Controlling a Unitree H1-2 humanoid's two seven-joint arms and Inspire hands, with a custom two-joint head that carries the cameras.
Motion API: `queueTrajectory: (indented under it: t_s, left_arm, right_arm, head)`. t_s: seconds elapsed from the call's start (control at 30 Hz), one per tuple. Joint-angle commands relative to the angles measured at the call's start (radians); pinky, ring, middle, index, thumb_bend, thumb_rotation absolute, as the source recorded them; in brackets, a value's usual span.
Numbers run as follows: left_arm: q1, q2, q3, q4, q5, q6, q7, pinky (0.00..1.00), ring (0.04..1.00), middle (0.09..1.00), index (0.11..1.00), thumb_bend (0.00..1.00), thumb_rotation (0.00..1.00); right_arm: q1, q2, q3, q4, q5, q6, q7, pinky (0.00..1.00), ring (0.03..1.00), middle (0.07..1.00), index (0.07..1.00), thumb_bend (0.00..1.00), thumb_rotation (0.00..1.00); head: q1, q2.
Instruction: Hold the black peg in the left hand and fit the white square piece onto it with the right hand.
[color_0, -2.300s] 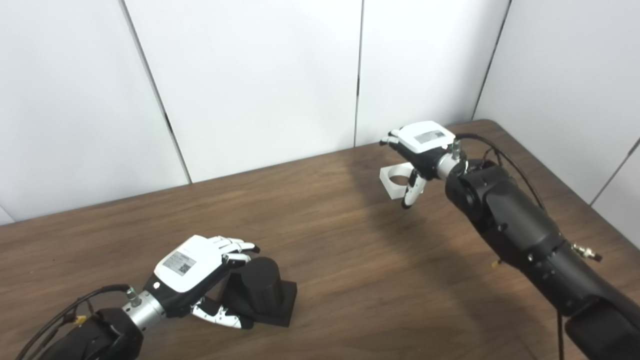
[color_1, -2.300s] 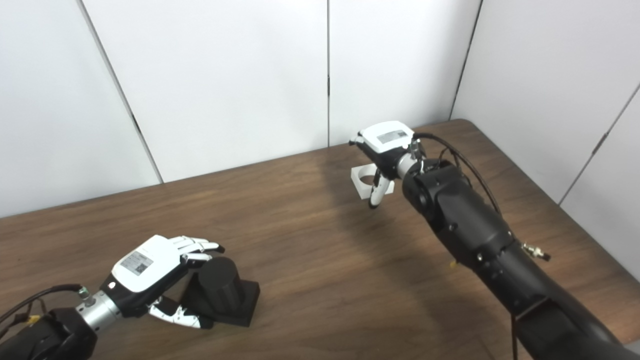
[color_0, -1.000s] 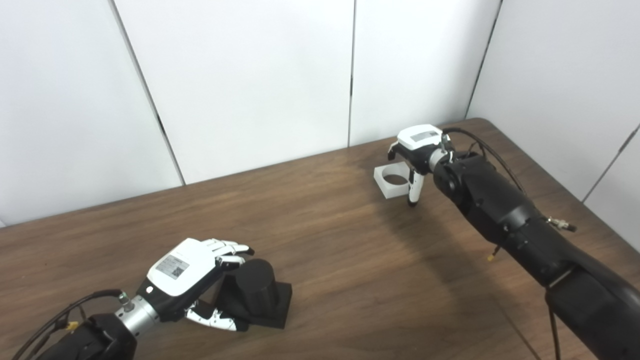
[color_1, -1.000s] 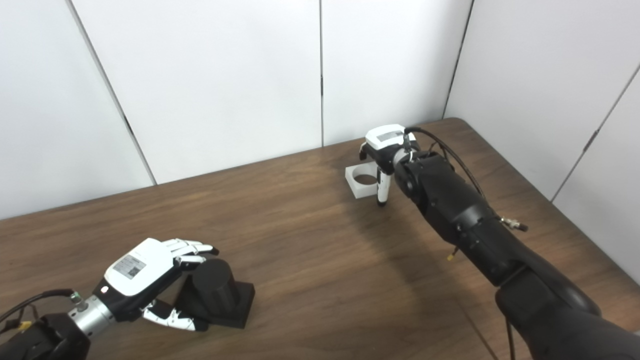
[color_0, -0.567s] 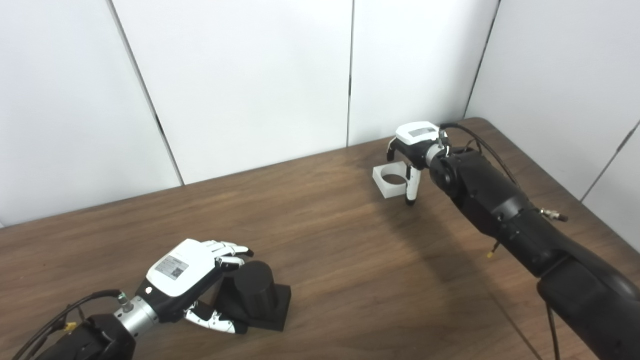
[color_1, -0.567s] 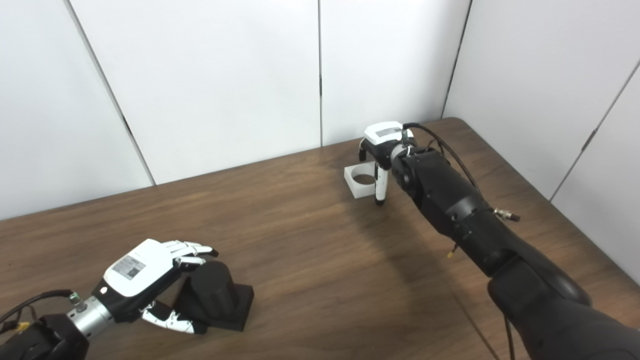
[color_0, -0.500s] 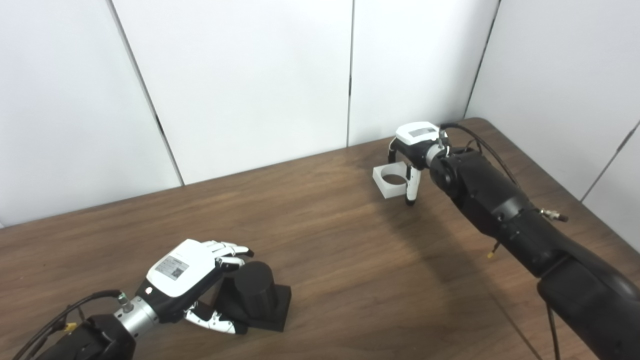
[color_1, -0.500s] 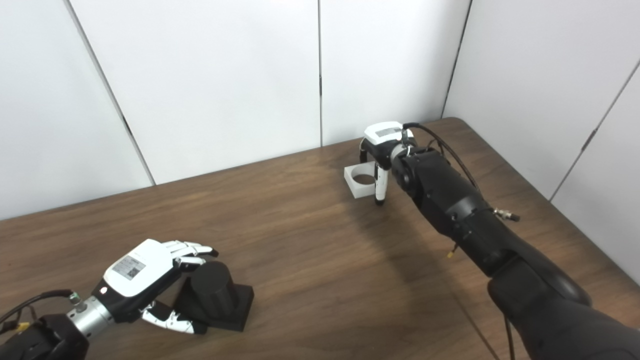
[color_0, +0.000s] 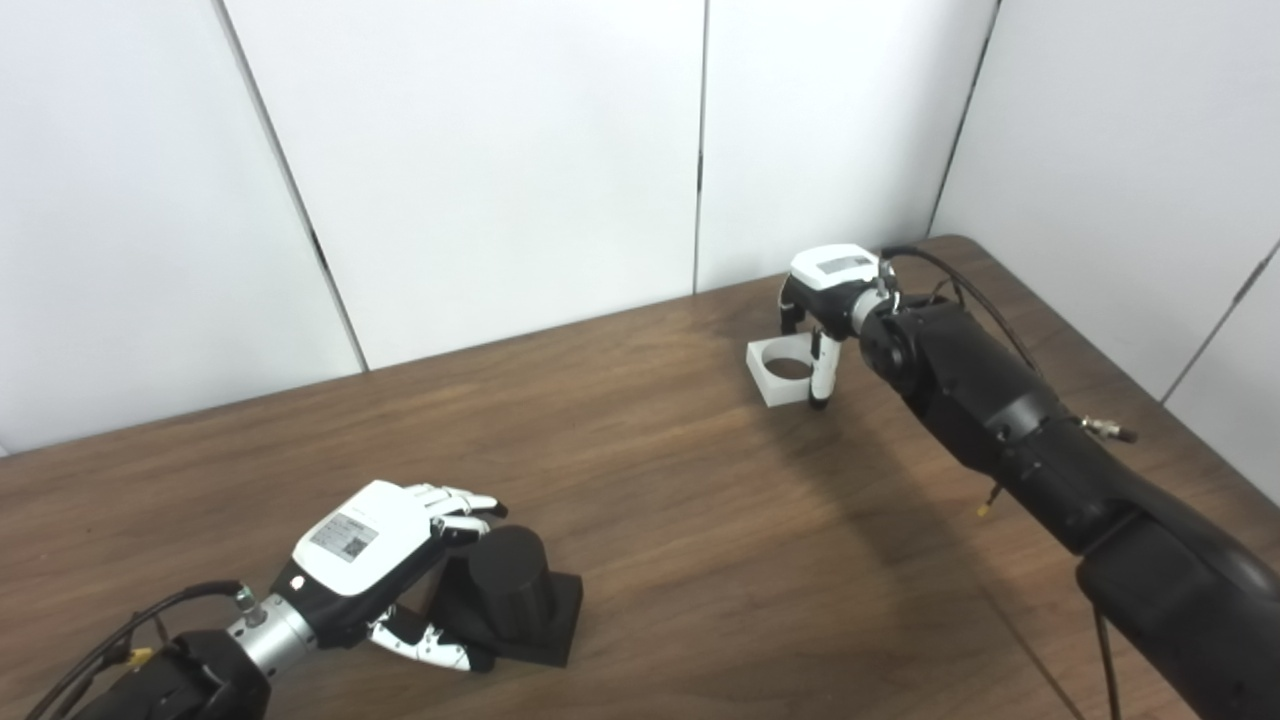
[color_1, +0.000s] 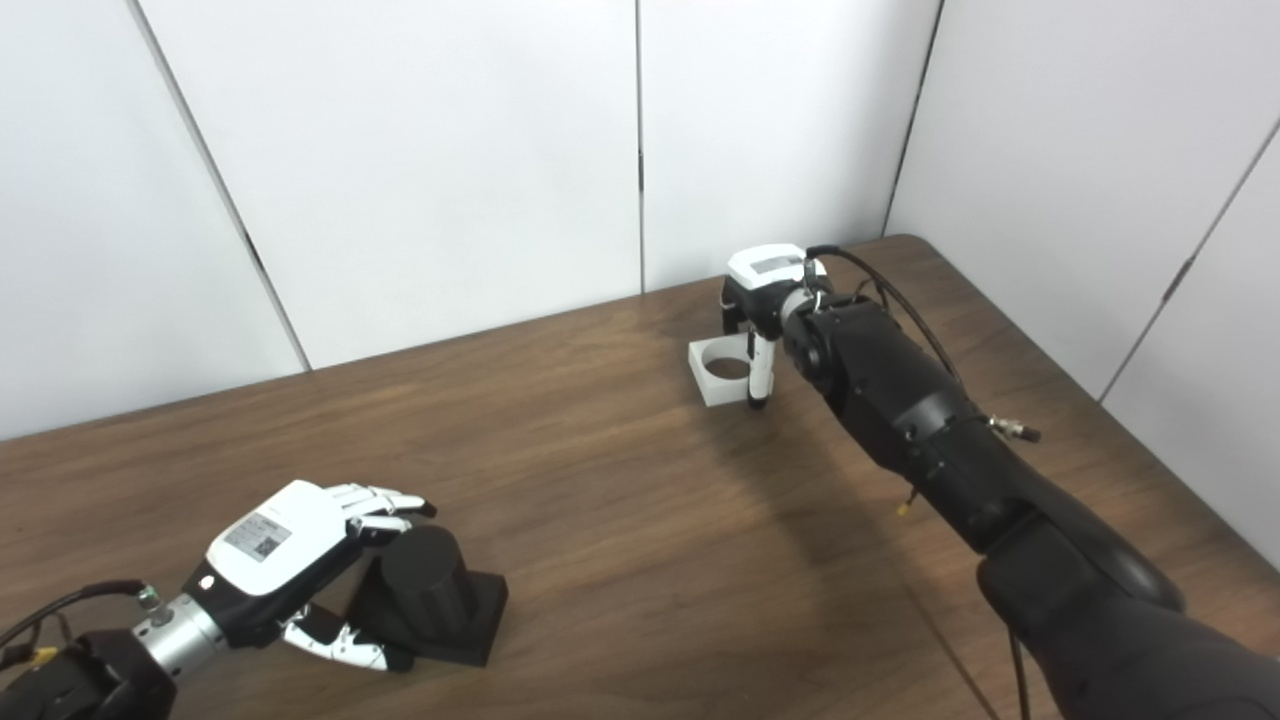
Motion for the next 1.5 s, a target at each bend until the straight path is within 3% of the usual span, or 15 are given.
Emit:
queueTrajectory:
  t_s: [0.0,0.33,0.67,0.97,1.2,1.47]
  left_arm:
    - [0.059,0.032,-0.056,0.033,0.078,-0.016,-0.101,0.75,0.804,0.829,0.490,0.52,0.07]
    - [0.062,0.031,-0.047,0.039,0.068,-0.016,-0.090,0.74,0.802,0.826,0.490,0.52,0.07]
    - [0.058,0.029,-0.044,0.044,0.063,-0.016,-0.100,0.74,0.806,0.829,0.490,0.52,0.07]
    - [0.065,0.009,-0.029,0.029,0.067,-0.005,-0.137,0.77,0.826,0.845,0.491,0.52,0.07]
    - [0.062,-0.018,-0.021,0.040,0.076,0.008,-0.146,0.78,0.837,0.852,0.491,0.52,0.08]
    - [0.054,-0.046,-0.012,0.042,0.080,0.022,-0.158,0.78,0.850,0.861,0.491,0.52,0.08]
  right_arm:
    - [-0.033,-0.023,-0.017,-0.041,0.014,0.014,-0.006,0.72,0.787,0.727,0.481,0.52,0.13]
    - [-0.013,-0.032,-0.052,-0.114,0.061,0.007,-0.036,0.78,0.816,0.752,0.479,0.52,0.13]
    - [-0.002,-0.043,-0.090,-0.229,0.110,0.009,-0.006,0.81,0.839,0.757,0.479,0.52,0.13]
    - [0.024,-0.055,-0.100,-0.371,0.130,0.004,0.036,0.77,0.828,0.757,0.478,0.52,0.13]
    - [0.028,-0.047,-0.087,-0.465,0.140,-0.002,0.104,0.80,0.852,0.769,0.481,0.52,0.13]
    - [0.028,-0.056,-0.086,-0.561,0.190,-0.072,0.156,0.79,0.845,0.763,0.480,0.52,0.13]
  head:
    - [0.000,0.001]
    - [0.003,-0.002]
    - [0.042,0.007]
    - [0.169,0.038]
    - [0.275,0.066]
    - [0.368,0.098]
